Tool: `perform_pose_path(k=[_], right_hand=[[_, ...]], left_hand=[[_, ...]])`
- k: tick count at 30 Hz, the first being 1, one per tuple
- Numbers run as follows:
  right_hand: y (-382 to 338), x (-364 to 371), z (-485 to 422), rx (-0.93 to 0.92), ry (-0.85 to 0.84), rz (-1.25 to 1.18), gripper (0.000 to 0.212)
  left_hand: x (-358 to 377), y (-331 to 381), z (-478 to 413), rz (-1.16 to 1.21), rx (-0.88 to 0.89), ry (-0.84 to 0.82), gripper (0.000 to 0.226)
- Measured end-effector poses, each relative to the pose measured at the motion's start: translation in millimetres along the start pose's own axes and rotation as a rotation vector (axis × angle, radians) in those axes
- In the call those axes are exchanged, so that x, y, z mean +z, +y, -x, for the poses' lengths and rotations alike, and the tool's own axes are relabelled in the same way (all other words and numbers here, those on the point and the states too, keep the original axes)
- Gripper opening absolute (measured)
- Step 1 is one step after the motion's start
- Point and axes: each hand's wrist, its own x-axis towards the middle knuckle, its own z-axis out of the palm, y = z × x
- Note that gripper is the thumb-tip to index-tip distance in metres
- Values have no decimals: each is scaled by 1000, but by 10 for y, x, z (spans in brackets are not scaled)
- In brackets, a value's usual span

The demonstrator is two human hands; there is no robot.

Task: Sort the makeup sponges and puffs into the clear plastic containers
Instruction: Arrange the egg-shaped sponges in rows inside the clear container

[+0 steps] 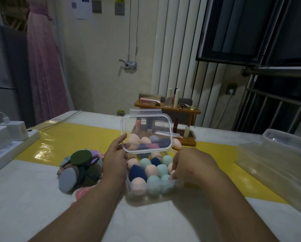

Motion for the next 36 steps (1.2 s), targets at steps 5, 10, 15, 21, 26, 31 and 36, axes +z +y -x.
perform_pose_path(k=[5, 10, 15, 21, 26, 31, 36], right_hand=[[8, 45, 12, -9, 67, -18, 31], [-39, 37, 23, -9, 23, 32, 30], [-4, -5, -31, 0, -116, -15, 28], [-96, -14, -114, 59, -139, 22, 40], [-117, 45, -113, 33, -44, 84, 25], [-147, 60, -139, 29, -55, 115, 16], [-117, 66, -47, -21, 7, 143, 24]], left_hand=[[15, 30, 30, 23, -5, -20, 56], [8, 29, 37, 10, 0, -19, 54], [1, 10, 12, 2, 0, -17, 57], [4, 19, 31, 0, 0, -13, 56], [11, 40, 49, 4, 8, -26, 53], [7, 37, 58, 0, 4, -25, 51], [10, 36, 53, 35, -6, -24, 55]])
